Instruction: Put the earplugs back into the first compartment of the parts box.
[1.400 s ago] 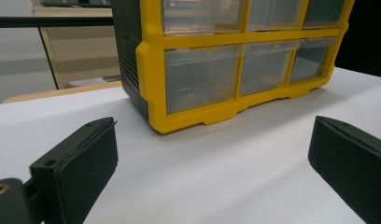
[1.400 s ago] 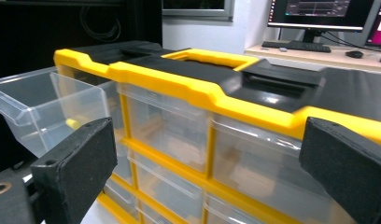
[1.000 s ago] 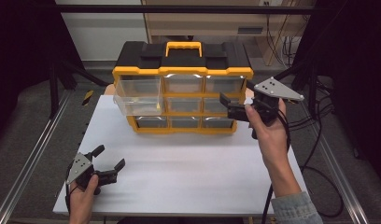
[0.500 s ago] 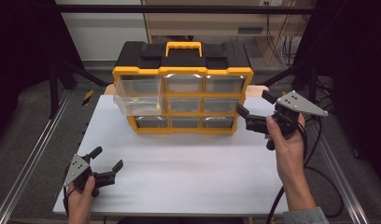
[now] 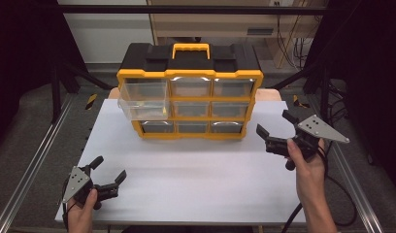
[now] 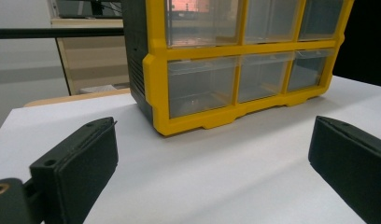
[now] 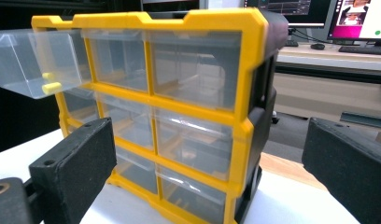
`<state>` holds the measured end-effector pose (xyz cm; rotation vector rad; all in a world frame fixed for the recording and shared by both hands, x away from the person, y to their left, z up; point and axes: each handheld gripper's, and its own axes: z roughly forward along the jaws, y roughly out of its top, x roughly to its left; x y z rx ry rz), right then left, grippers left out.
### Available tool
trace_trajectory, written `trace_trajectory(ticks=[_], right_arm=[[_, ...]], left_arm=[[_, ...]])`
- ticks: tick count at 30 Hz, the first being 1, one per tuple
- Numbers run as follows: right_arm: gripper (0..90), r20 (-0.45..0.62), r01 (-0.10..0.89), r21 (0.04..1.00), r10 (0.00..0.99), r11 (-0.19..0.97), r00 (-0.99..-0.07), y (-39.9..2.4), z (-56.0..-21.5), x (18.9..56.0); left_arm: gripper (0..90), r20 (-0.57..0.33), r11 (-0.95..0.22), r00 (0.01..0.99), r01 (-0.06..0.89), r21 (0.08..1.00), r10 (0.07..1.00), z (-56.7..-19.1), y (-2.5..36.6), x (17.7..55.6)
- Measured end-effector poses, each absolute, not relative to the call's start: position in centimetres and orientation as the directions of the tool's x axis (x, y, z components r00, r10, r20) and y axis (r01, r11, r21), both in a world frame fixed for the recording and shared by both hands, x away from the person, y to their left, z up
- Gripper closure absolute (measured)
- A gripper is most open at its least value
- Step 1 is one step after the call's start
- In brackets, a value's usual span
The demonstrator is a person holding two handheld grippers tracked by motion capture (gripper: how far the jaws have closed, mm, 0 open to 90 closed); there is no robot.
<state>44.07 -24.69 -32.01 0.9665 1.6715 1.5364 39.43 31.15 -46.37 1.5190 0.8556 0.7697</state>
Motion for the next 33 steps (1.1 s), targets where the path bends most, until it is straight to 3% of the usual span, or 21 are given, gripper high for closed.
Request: trace_trajectory(ticks=[9, 33], right_arm=[[3.4, 0.058, 0.068, 0.997, 0.865, -0.028, -0.498, -26.2, -34.5, 43.2], [3.3, 0.022, 0.13, 0.99, 0.873, 0.048, -0.487, -26.3, -41.7, 42.1]], left_arm=[[1.8, 0.001, -0.045, 0.488, 0.08, 0.996, 0.873, -46.8, 32.0, 40.0], [1.5, -0.022, -0.022, 0.552, 0.073, 0.997, 0.834, -46.9, 31.5, 40.3]])
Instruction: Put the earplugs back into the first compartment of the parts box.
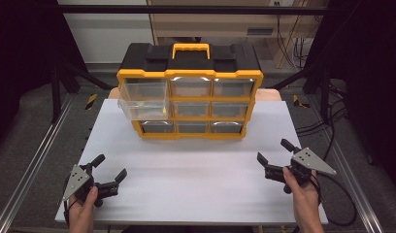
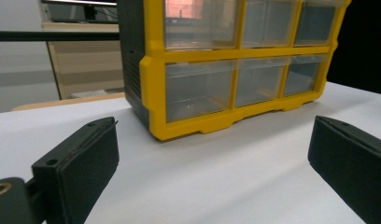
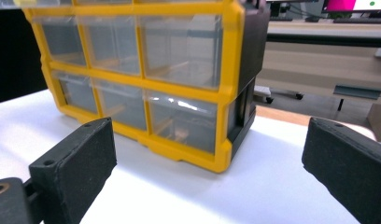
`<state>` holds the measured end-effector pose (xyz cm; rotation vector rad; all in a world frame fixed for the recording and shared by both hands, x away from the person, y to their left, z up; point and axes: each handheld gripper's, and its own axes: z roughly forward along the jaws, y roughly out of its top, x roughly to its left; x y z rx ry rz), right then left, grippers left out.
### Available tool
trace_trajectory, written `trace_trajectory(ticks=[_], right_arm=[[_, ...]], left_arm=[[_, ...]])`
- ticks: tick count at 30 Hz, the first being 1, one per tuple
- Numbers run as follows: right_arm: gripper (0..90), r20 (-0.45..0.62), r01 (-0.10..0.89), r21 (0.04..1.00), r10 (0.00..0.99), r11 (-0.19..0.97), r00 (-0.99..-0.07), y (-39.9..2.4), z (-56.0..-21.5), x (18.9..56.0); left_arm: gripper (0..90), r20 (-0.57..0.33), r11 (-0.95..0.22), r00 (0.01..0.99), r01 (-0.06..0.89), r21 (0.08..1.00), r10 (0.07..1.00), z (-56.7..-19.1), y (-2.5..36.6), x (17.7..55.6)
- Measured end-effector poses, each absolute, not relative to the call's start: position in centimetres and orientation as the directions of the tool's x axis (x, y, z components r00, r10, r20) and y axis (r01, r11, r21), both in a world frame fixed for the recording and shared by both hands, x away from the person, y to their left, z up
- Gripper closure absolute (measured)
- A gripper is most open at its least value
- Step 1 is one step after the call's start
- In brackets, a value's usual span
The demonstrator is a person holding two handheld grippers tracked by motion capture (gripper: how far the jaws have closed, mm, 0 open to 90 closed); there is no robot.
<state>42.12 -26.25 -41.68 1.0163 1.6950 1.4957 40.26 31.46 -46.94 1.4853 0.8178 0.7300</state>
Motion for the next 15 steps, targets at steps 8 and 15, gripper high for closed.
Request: trace_trajectory(ticks=[8, 15], right_arm=[[3.3, 0.05, 0.175, 0.983, 0.853, 0.049, -0.519, -24.7, -44.0, 42.6], [4.1, 0.029, 0.194, 0.976, 0.837, 0.093, -0.546, -22.6, -45.6, 43.2]], left_arm=[[1.2, -0.039, -0.009, 0.567, 0.081, 0.997, 0.823, -46.8, 31.2, 40.3], [1.0, -0.045, -0.026, 0.573, 0.115, 0.993, 0.818, -47.0, 30.7, 40.4]])
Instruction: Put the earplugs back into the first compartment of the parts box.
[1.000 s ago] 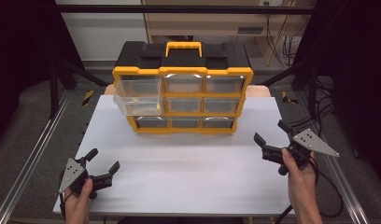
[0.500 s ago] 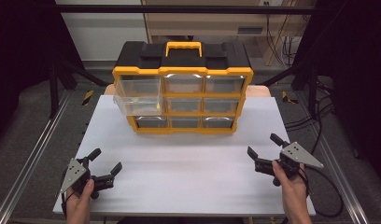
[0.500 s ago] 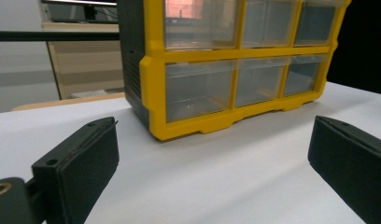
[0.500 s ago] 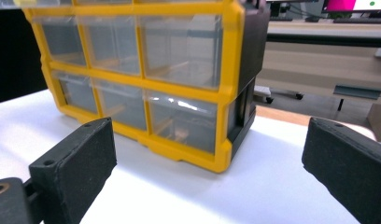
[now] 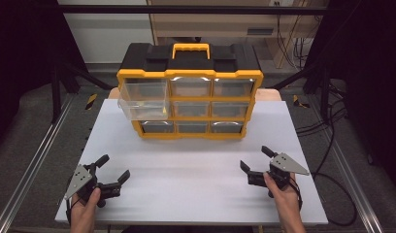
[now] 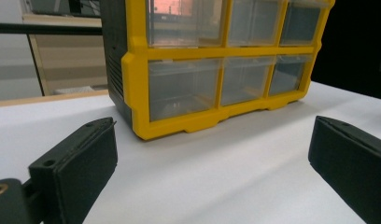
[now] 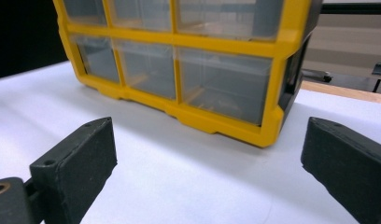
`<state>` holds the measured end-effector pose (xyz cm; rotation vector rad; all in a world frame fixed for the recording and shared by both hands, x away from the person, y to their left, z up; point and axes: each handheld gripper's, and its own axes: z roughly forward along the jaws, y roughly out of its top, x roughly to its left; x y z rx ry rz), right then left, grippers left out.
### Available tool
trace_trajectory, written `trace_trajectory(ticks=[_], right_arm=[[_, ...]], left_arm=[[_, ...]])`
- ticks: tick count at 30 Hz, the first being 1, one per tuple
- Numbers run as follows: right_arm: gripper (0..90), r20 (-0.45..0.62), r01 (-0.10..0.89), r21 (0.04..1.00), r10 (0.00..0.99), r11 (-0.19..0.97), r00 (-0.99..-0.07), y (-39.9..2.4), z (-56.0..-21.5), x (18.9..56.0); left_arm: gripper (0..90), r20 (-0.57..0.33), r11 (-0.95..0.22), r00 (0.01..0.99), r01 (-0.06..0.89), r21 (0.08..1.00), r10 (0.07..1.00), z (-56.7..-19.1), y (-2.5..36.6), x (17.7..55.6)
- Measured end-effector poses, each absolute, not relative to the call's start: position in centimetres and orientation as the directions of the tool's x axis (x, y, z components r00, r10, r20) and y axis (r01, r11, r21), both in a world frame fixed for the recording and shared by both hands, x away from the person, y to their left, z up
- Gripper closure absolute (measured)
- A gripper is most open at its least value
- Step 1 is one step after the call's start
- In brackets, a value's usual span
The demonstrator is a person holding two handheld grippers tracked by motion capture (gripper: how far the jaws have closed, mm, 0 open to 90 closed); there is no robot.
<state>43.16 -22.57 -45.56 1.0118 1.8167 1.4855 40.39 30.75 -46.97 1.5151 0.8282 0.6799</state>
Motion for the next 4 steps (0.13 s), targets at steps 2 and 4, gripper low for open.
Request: trace_trajectory(ticks=[2, 4], right_arm=[[4.1, 0.033, 0.203, 0.975, 0.841, 0.092, -0.539, -22.03, -45.89, 43.31], [4.1, 0.048, 0.224, 0.97, 0.839, 0.09, -0.542, -21.72, -46.36, 43.54]], left_arm=[[1.0, -0.047, -0.036, 0.568, 0.134, 0.99, 0.822, -47.08, 30.62, 40.46], [1.0, -0.044, -0.055, 0.559, 0.159, 0.986, 0.828, -47.14, 30.5, 40.55]])
